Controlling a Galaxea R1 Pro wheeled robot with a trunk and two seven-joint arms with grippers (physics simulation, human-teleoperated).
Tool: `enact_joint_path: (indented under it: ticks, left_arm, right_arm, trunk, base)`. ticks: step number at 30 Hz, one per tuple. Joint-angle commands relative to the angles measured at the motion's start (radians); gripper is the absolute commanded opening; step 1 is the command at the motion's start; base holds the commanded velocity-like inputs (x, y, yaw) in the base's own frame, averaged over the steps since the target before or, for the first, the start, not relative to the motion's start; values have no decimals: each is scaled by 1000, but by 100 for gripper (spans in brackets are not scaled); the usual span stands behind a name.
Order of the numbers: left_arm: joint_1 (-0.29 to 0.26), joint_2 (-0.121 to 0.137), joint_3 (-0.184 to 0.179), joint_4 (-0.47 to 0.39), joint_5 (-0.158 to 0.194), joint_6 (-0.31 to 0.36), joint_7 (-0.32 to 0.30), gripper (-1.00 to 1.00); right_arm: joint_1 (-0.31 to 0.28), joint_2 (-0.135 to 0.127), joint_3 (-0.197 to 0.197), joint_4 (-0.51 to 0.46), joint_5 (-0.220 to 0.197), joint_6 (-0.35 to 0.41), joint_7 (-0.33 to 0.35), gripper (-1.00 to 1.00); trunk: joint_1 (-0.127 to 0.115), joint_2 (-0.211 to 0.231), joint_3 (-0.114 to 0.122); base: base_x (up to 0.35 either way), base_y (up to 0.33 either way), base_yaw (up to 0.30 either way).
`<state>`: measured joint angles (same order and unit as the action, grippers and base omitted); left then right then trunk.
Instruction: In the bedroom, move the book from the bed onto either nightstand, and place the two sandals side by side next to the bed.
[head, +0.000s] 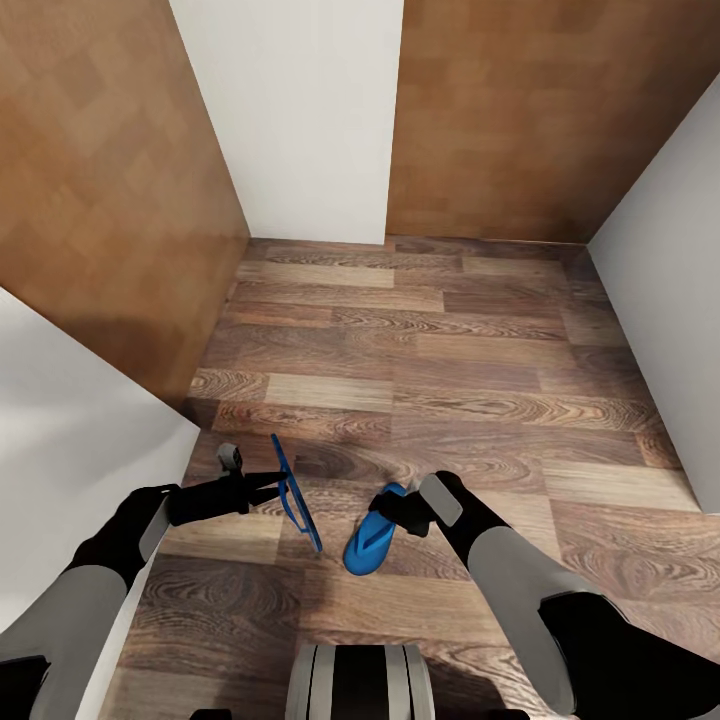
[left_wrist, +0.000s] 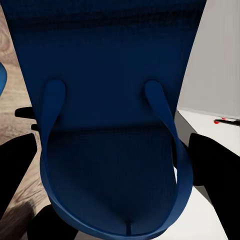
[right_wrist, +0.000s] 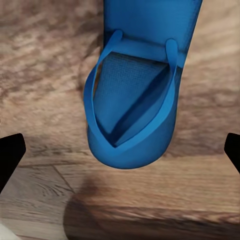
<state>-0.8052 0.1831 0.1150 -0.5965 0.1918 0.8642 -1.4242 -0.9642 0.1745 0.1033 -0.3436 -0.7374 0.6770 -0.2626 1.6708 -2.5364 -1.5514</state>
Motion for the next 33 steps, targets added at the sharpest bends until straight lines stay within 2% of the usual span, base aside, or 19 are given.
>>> enact_joint_path:
  ticks: [1,12,30,33]
  left_arm:
    - [0,0,0,0,1,10,-3,-100]
    - [0,1,0,0,1,10,-3,-100]
    - [0,0,0,0,1,10,-2,-100]
    - [0,0,0,0,1,10,-2,-100]
  right_arm:
    - [0,0,4,-2,-10,2,-10,100]
    - [-2,0,4,-8,-10,2,-9,100]
    - [-3,0,6,-28,-10,2,-9,100]
    - [-4,0,6,-34,-10,2,-9,100]
  trunk:
    - [0,0,-1]
    - [0,0,-1]
    - [8,-4,-70]
    - [8,-4,-70]
  base:
    - [0,0,0]
    - [0,0,0]
    - [0,0,0]
    - [0,0,0]
